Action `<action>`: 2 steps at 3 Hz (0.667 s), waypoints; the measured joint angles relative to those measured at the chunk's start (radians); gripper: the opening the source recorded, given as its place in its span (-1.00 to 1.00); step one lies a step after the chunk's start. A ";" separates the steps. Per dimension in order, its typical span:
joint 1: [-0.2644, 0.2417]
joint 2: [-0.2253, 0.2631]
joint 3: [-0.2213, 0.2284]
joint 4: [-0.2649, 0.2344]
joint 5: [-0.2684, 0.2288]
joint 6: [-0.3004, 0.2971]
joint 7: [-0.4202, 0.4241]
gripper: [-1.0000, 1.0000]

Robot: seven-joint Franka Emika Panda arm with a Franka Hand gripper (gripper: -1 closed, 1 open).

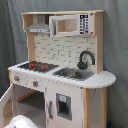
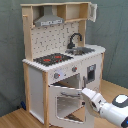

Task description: Play with the kitchen

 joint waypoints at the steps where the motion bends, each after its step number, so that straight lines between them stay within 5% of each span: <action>1: 0.006 0.002 0.017 -0.023 0.000 -0.002 0.098 1.00; 2: 0.025 0.003 0.032 -0.061 0.002 -0.009 0.196 1.00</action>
